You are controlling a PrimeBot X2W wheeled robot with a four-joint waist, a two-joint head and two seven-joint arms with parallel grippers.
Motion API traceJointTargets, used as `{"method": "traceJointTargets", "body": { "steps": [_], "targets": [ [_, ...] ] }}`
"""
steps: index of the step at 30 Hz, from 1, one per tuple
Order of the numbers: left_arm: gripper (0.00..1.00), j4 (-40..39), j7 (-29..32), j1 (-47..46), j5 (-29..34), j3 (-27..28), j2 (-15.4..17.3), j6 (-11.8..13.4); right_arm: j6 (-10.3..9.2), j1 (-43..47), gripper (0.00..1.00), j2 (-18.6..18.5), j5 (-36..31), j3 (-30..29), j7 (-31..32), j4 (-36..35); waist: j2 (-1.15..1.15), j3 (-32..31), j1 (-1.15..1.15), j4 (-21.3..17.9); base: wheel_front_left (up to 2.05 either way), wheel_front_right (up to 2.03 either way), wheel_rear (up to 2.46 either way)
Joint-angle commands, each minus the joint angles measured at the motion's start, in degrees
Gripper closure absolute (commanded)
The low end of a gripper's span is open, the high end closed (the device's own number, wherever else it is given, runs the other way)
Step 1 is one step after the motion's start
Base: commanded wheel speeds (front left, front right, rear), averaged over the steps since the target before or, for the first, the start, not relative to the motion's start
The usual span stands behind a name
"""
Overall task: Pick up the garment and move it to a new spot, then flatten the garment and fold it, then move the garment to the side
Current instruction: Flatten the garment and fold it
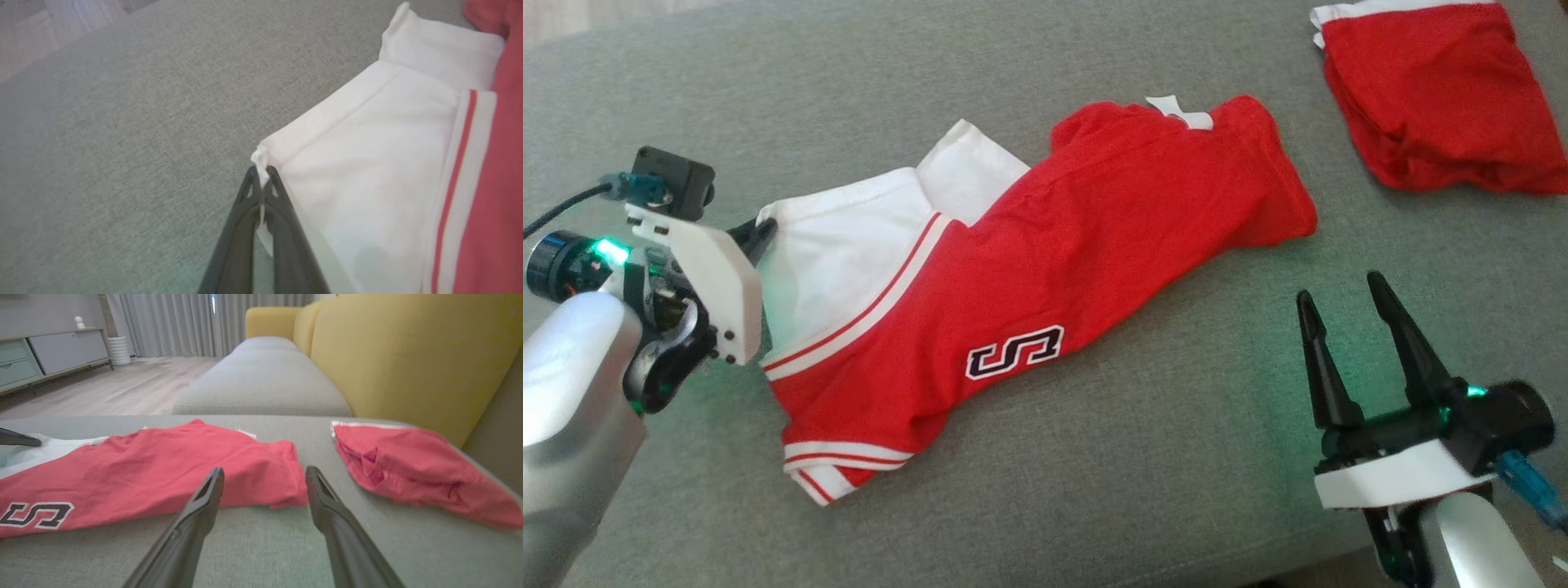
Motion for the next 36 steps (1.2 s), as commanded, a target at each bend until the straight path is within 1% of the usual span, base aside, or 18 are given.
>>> {"method": "traceJointTargets", "body": {
  "steps": [1, 2, 3, 5, 6, 7, 9, 13, 15, 18, 22, 25, 26, 27, 28, 29, 33, 36],
  "targets": [
    [1.00, -1.7, -1.4, -1.5, 0.6, 2.8, 3.2, -0.1, 0.37, 0.1, 0.00, -0.7, 2.1, 0.6, -0.2, 0.0, 0.00, -0.7, 0.00, 0.9, 0.00, 0.00, 0.00],
    [1.00, -2.0, -2.2, -1.5, 0.9, 2.8, 3.3, -0.1, 0.37, -0.4, 0.00, -1.4, 3.5, 1.3, -0.2, 1.3, 0.00, -0.9, 0.00, 1.5, 0.00, 0.00, 0.00],
    [1.00, -2.3, -2.9, -1.6, 1.1, 2.8, 3.3, -0.2, 0.37, -1.3, 0.00, -2.9, 4.5, 2.8, -0.2, 2.6, 0.00, -1.0, 0.00, 2.0, 0.00, 0.00, 0.00],
    [1.00, -2.8, -3.8, -1.7, 1.1, 2.7, 3.0, -0.4, 0.37, -4.3, 0.00, -6.7, 6.9, 5.3, 0.0, 5.4, 0.00, -1.1, 0.00, 3.1, 0.00, 0.00, 0.00],
    [1.00, -3.0, -4.0, -1.9, 1.1, 2.5, 2.8, -0.5, 0.37, -6.4, 0.00, -9.0, 8.5, 6.8, 1.1, 6.6, 0.00, -1.1, 0.00, 3.7, 0.00, 0.00, 0.00],
    [1.00, -3.3, -4.0, -2.0, 1.1, 2.3, 2.6, -0.6, 0.37, -9.0, 0.00, -11.4, 9.8, 8.0, 2.7, 7.6, 0.00, -0.9, 0.00, 4.2, 0.00, 0.00, 0.00],
    [1.00, -3.6, -4.1, -2.5, 1.3, 1.9, 2.3, -0.8, 0.37, -14.2, 0.00, -15.7, 13.3, 9.8, 8.1, 9.9, 0.00, -0.6, 0.00, 5.2, 0.00, 0.00, 0.00],
    [1.00, -4.0, -4.8, -3.8, 2.2, 1.0, 1.2, -1.0, 0.37, -23.3, 0.00, -21.8, 21.8, 12.5, 19.2, 15.3, 0.00, 0.5, 0.00, 7.5, 0.00, 0.00, 0.00],
    [1.00, -4.1, -5.2, -4.5, 2.5, 0.6, 0.6, -1.1, 0.37, -26.7, 0.00, -23.2, 26.5, 13.2, 22.2, 17.7, 0.00, 1.1, 0.00, 8.6, 0.00, 0.00, 0.00],
    [1.00, -4.5, -5.8, -5.6, 3.1, -0.1, -0.3, -1.3, 0.37, -29.7, 0.00, -24.5, 32.7, 14.3, 24.8, 21.5, 0.00, 2.2, 0.00, 10.2, 0.00, 0.00, 0.00],
    [1.00, -4.9, -6.5, -6.7, 3.5, -0.8, -1.0, -1.5, 0.37, -32.2, 0.00, -24.7, 39.2, 15.7, 25.0, 25.0, 0.00, 3.5, 0.00, 11.5, 0.00, 0.00, 0.00],
    [1.00, -5.0, -6.9, -7.2, 3.7, -1.1, -1.0, -1.6, 0.37, -33.7, 0.00, -24.8, 42.4, 17.5, 24.8, 26.7, 0.00, 4.0, 0.00, 11.9, 0.00, 0.00, 0.00],
    [1.00, -5.0, -6.9, -7.3, 3.8, -1.2, -1.0, -1.7, 0.37, -34.1, 0.02, -24.9, 43.4, 18.2, 24.9, 27.2, 0.00, 4.1, 0.00, 12.0, 0.00, 0.00, 0.00],
    [1.00, -4.9, -7.0, -7.4, 3.8, -1.3, -0.9, -1.7, 0.37, -34.4, 0.40, -24.9, 44.3, 18.9, 25.0, 27.5, 0.00, 4.2, 0.00, 12.1, 0.00, 0.00, 0.00],
    [1.00, -4.8, -7.1, -7.5, 3.8, -1.3, -0.9, -1.7, 0.37, -34.7, 0.75, -25.0, 45.1, 19.6, 25.0, 27.8, 0.00, 4.2, 0.00, 12.1, 0.00, 0.00, 0.00],
    [1.00, -4.7, -7.2, -7.5, 3.8, -1.3, -0.9, -1.7, 0.37, -35.0, 1.00, -25.2, 45.8, 20.2, 24.8, 28.0, 0.00, 4.2, 0.00, 12.2, 0.00, 0.00, 0.00],
    [1.00, -4.1, -8.1, -7.6, 4.1, -1.5, -0.8, -1.7, 0.37, -35.8, 1.00, -26.3, 47.5, 22.0, 22.3, 28.8, 0.00, 3.7, 0.00, 12.0, 0.00, 0.00, 0.00],
    [1.00, -4.0, -9.9, -7.7, 5.0, -1.6, -0.7, -1.6, 0.37, -35.8, 1.00, -27.5, 48.9, 22.7, 19.7, 28.1, 0.00, 2.8, 0.00, 11.6, 0.00, 0.00, 0.00]
  ]
}}
